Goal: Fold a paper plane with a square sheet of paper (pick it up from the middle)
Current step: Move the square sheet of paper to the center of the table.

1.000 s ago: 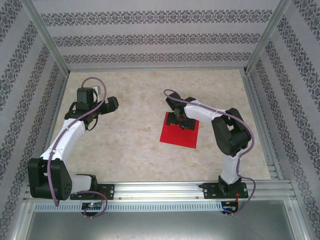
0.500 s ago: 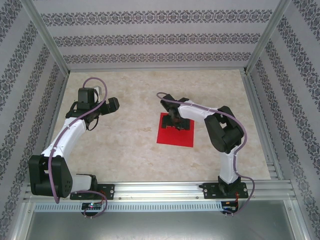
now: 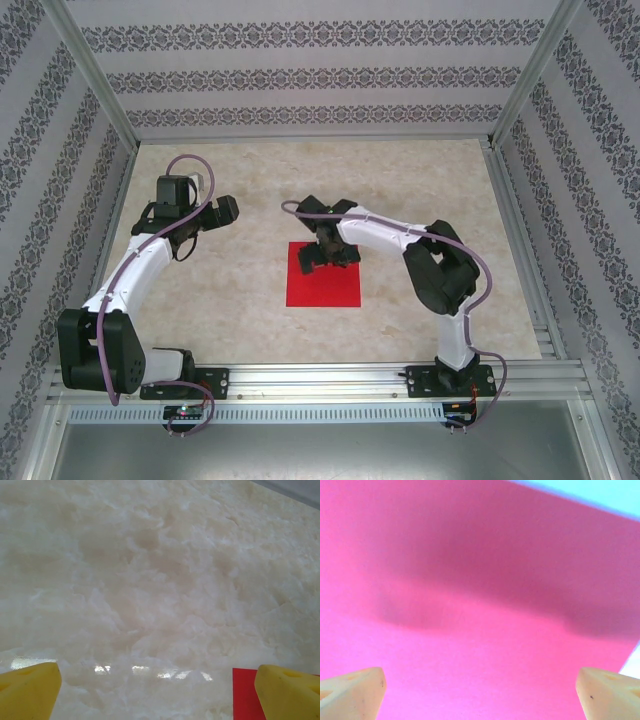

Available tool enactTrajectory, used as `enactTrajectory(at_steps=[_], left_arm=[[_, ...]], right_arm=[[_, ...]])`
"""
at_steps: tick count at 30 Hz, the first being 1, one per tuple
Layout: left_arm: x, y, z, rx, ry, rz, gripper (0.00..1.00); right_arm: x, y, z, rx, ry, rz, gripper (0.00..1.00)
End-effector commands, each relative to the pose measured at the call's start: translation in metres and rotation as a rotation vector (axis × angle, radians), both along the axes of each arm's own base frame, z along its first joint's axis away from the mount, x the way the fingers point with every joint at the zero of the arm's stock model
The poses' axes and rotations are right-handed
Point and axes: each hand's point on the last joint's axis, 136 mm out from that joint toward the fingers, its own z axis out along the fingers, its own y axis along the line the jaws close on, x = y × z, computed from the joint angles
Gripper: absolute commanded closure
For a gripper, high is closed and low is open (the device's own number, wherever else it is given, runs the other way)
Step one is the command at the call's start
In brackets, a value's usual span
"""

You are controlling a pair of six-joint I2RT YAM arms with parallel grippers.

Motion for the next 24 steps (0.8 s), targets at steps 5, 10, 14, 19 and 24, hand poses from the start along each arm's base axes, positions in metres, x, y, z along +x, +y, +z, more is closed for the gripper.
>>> enactTrajectory(at_steps=[5,10,14,19,24], left_arm=[[0.002,-0.001,0.005,-0.007,0.009,0.006,0.00],[0.001,0.000,-0.001,-0.003,0.040,0.014,0.00],[0.001,0.000,-0.007,-0.006,0.060,0.019,0.00],[0.002,-0.002,-0.010,-0.017,0.071,0.016,0.00],[0.002,-0.003,-0.012,-0.023,0.075,0.016,0.00]], right_arm=[[0.021,-0.002,0.019,0.026,-0.043,-0.217,0.02],[0.022,0.003,0.010,0.016,-0.031,-0.279,0.02],[0.023,0.000,-0.001,-0.011,-0.025,-0.304,0.02],[0.022,0.005,-0.012,-0.018,0.004,-0.293,0.02],[0.016,0.013,-0.018,-0.029,0.032,-0.258,0.02]])
